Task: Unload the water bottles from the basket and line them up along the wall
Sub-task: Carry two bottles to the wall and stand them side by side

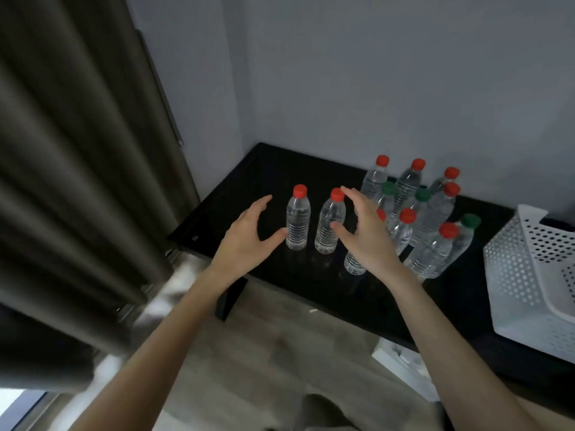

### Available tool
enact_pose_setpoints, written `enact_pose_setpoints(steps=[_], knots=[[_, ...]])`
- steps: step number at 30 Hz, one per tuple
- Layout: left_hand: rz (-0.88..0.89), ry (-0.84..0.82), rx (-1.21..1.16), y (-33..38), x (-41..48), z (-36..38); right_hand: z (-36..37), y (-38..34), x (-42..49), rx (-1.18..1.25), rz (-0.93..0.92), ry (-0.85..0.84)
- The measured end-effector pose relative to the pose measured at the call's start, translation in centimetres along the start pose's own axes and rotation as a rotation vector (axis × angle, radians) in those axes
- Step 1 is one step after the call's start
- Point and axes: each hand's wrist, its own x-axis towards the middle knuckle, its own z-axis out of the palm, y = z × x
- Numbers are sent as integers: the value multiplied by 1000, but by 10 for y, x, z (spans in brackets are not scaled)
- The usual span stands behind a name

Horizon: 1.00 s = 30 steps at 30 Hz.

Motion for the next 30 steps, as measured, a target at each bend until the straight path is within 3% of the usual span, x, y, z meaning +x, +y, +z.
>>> enact_pose_setpoints(steps=[10, 15, 25, 30], knots=[[-57, -192, -131, -47, 110, 45, 54, 44, 66, 88, 136, 120], [-85, -281, -210, -70, 146, 77, 73, 76, 91, 117, 211, 78], [-104, -294, -207, -91, 171, 119, 77, 101, 106, 173, 329, -25], [-19, -241, -165, -97, 178, 121, 79, 105, 107, 123, 316, -69]])
